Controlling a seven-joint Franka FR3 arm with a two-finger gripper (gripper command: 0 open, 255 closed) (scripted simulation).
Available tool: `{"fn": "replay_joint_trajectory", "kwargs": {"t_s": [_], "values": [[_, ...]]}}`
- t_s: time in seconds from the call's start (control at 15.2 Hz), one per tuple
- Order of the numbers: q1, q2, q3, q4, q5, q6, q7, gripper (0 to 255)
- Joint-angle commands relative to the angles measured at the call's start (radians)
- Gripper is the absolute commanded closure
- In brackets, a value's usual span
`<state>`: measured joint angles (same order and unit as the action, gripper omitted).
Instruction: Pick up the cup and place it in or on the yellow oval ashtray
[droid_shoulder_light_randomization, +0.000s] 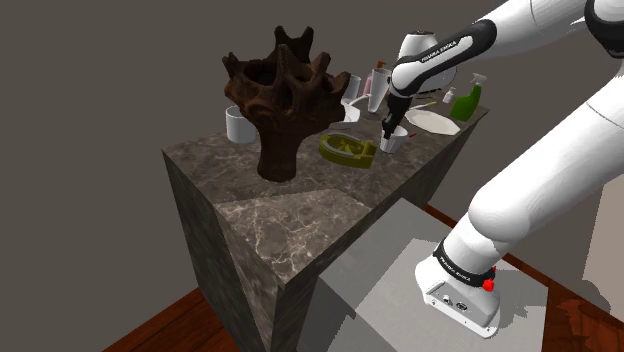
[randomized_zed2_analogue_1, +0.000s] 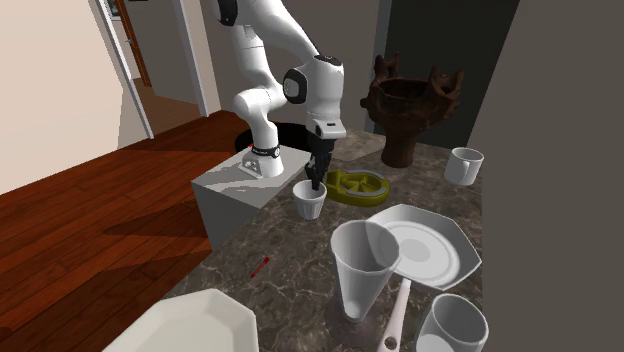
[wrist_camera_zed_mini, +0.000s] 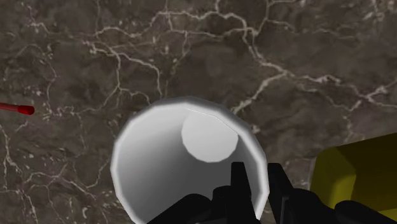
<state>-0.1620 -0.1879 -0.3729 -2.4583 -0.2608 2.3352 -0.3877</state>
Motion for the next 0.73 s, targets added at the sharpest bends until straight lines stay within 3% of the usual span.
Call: {"fn": "replay_joint_trajectory", "kwargs": {"t_s": [0.0,0.2,0.66], "values": [[0.0,0.0,0.0,0.0,0.0,0.0,0.0,255],[0.0,0.0,0.0,0.0,0.0,0.0,0.0,255],[0.001,-0.057,0.011,0.048,-0.001,-0.104,-0.004,255]]}}
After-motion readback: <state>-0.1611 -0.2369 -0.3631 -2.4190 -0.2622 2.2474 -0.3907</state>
